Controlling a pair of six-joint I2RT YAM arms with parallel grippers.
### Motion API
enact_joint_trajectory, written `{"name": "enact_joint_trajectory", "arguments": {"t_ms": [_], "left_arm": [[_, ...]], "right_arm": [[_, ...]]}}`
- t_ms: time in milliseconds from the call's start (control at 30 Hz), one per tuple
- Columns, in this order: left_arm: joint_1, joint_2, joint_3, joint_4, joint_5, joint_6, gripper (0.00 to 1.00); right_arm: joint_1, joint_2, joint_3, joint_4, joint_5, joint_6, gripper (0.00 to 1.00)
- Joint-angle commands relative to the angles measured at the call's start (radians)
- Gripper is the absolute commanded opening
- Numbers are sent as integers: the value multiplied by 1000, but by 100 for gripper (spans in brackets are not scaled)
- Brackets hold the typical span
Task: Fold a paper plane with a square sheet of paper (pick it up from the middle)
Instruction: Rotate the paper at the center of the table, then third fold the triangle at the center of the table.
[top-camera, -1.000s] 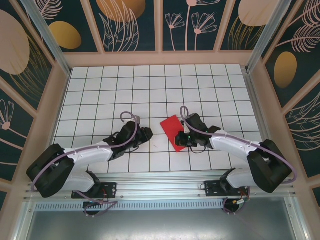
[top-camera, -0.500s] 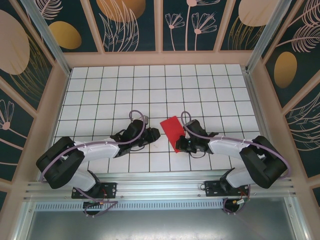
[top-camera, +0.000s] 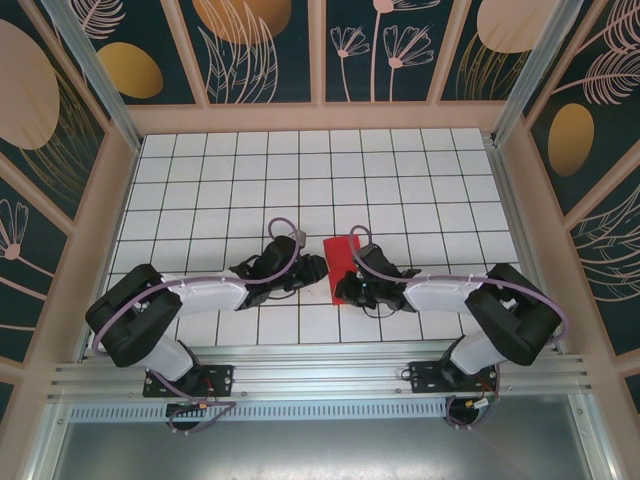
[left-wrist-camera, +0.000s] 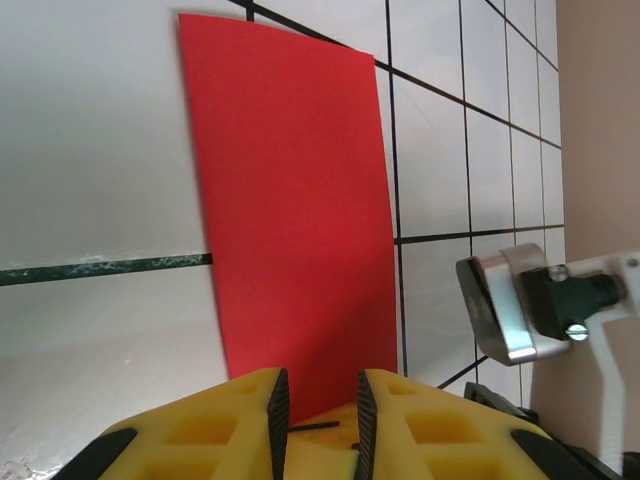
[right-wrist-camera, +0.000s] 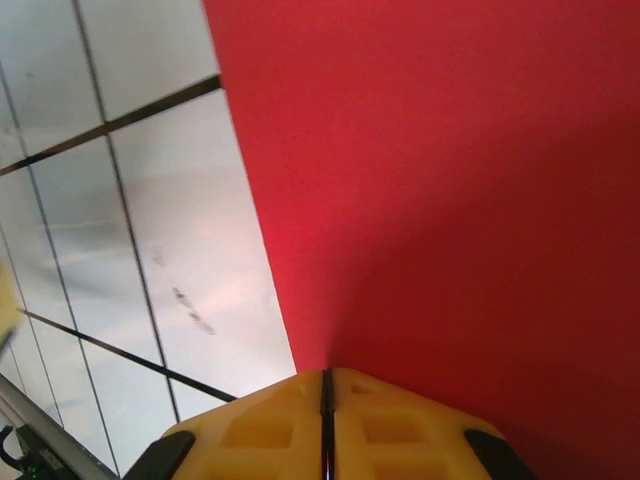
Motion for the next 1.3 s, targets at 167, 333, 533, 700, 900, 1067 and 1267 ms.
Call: {"name": "enact_joint_trajectory", "arguments": {"t_ms": [167,333,533,700,900,1067,1267], "left_arm": [[-16,63,91,19,64,45,16],[-30,140,156,-6,87,61,12],[-31,224,188,-30,83,69,9],[-31,252,182,-25,85,72,8],[-31,264,169,-15,82,72,7],[-31,270,161,-13,87,73,7],[-31,264,160,-12,87,74,7]], "right_arm": [[-142,-251,-33,-136,63,-135,21],[-310,-281,-55,-177,-82,-266,31],[-441,-238,-59,-159,-243,-367,41],[-480,-155,-20,-169,-343,-451,43],[-484,-55,25,-160,-389,-498,43],[-484,9,54,-144,-451,-526,43],[-484,74,98,-146,-488,-560,42]]}}
